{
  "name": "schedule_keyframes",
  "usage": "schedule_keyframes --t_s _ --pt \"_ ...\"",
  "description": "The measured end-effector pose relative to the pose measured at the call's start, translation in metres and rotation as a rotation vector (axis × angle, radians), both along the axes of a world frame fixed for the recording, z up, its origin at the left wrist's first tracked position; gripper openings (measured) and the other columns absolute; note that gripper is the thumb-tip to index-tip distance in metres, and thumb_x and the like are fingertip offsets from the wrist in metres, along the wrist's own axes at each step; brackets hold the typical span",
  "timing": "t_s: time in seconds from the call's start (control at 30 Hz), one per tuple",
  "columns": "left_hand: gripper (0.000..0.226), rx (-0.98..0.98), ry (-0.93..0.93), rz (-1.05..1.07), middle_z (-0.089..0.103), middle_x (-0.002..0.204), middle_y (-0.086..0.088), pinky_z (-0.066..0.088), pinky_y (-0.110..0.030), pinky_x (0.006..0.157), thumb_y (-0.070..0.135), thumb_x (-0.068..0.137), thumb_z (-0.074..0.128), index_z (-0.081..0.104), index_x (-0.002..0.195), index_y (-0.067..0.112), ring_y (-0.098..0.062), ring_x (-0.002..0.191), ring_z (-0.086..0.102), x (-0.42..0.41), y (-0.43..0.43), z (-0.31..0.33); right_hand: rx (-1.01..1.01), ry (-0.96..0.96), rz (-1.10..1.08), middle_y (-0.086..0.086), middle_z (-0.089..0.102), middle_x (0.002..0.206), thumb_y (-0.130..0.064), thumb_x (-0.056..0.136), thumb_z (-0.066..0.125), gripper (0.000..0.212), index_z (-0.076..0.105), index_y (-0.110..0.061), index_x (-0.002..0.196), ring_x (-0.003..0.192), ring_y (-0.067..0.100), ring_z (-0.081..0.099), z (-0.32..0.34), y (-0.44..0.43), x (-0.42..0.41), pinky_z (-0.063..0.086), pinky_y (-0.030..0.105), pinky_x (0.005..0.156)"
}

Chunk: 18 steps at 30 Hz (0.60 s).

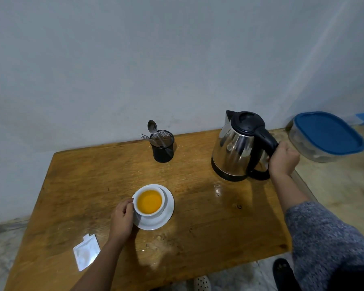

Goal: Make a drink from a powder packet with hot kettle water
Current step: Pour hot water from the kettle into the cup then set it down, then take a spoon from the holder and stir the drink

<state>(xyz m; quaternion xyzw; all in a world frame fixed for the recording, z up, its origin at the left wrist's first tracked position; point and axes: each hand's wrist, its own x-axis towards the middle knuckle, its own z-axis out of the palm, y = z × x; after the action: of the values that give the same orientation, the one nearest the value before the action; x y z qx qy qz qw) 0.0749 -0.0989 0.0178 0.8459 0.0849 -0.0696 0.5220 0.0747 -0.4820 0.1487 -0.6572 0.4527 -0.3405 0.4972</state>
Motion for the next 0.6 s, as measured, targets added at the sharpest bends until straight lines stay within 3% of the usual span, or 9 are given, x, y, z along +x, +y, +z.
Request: schedule_keyframes --t_s 0.2,0.3,0.37,0.43,0.5,0.6 --pt "0.023 -0.013 -0.003 -0.007 0.058 0.1 -0.006 0.043 -0.035 0.077 0.015 0.096 0.039 0.062 0.101 0.015 -0.022 0.093 0.054 -0.001 -0.001 0.003 -0.144 0.103 0.051 0.004 0.038 0.056 -0.018 0.098 0.035 0.042 0.042 -0.008 0.059 0.05 0.017 0.034 -0.006 0.001 -0.005 0.025 0.03 0.05" --pt "0.02 -0.007 -0.01 -0.007 0.059 0.1 -0.006 0.044 -0.035 0.077 0.015 0.096 0.04 0.06 0.097 0.018 -0.023 0.094 0.055 -0.001 0.0 0.002 -0.25 0.064 0.047 0.018 0.052 0.092 -0.015 0.098 0.037 0.032 0.058 0.0 0.079 0.073 0.02 0.044 -0.004 0.004 -0.005 0.03 0.023 0.061" --pt "0.02 -0.01 -0.019 -0.018 0.059 0.098 -0.005 0.044 -0.034 0.075 0.015 0.096 0.041 0.06 0.096 0.019 -0.023 0.093 0.055 -0.002 0.0 0.003 -0.319 0.003 0.073 0.021 0.052 0.112 -0.014 0.098 0.039 0.032 0.066 0.005 0.096 0.087 0.017 0.045 0.001 0.006 -0.002 0.032 0.013 0.06" --pt "0.02 -0.02 -0.027 -0.027 0.058 0.096 -0.004 0.043 -0.031 0.073 0.015 0.096 0.04 0.06 0.096 0.02 -0.021 0.092 0.055 -0.003 -0.001 0.005 -0.372 -0.071 0.123 0.018 0.051 0.111 -0.015 0.097 0.042 0.031 0.068 0.003 0.101 0.091 0.013 0.046 0.011 0.01 0.006 0.036 0.004 0.064" --pt "0.021 -0.026 -0.031 -0.034 0.06 0.098 -0.004 0.044 -0.031 0.074 0.016 0.096 0.04 0.061 0.097 0.02 -0.02 0.093 0.056 -0.003 0.0 0.004 -0.438 -0.131 0.203 0.011 0.051 0.1 -0.013 0.095 0.044 0.03 0.07 0.002 0.096 0.082 0.005 0.046 0.022 0.02 0.016 0.036 -0.002 0.068" --pt "0.022 -0.014 -0.016 -0.035 0.062 0.103 -0.006 0.045 -0.033 0.079 0.018 0.096 0.04 0.062 0.1 0.019 -0.02 0.096 0.056 -0.001 0.004 -0.001 -0.472 -0.136 0.402 0.005 0.054 0.096 -0.013 0.096 0.047 0.028 0.072 -0.003 0.091 0.079 -0.006 0.046 0.032 0.044 0.038 0.038 0.0 0.07"
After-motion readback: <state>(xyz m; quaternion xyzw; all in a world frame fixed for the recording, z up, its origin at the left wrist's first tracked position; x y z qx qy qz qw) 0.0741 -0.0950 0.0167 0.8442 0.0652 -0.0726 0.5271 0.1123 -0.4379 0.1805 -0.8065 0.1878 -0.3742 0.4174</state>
